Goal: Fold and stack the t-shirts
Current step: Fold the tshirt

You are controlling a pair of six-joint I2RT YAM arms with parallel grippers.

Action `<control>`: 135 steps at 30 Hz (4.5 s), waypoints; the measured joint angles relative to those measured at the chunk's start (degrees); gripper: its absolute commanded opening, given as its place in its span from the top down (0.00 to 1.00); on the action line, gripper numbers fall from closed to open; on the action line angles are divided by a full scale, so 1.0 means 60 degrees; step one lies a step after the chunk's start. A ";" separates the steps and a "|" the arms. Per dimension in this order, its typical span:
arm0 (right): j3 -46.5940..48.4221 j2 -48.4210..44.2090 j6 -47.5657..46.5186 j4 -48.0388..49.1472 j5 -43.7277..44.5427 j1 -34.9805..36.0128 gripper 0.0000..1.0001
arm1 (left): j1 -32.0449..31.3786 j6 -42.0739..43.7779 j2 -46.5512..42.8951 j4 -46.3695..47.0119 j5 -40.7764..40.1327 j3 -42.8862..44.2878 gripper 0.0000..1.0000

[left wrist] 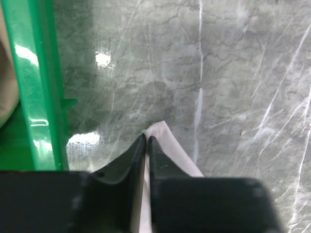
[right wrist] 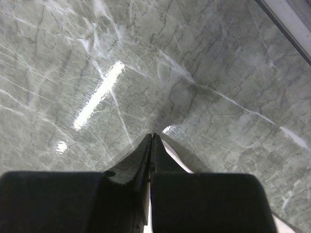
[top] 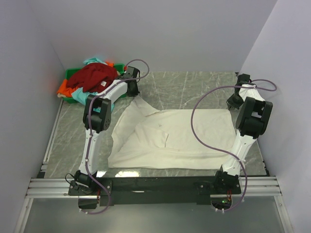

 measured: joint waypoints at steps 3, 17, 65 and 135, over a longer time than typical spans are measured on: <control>0.0000 0.0000 0.0000 0.0000 -0.0004 0.0000 1.00 | -0.0033 0.0029 0.0000 0.0080 -0.0011 -0.0007 1.00; 0.0018 -0.0171 0.0146 -0.0091 -0.0146 0.0000 1.00 | -0.0055 0.0295 0.0007 -0.0142 0.0087 0.1075 1.00; -0.1796 -0.3690 -0.0044 0.0106 -0.1115 0.0004 1.00 | 0.1002 -0.2521 -0.5727 -0.0200 0.3428 -0.3821 1.00; -0.3555 -0.4470 0.0616 0.2014 -0.1665 0.8032 0.55 | 0.1453 -0.1898 -0.5799 -0.0189 0.2994 -0.6506 1.00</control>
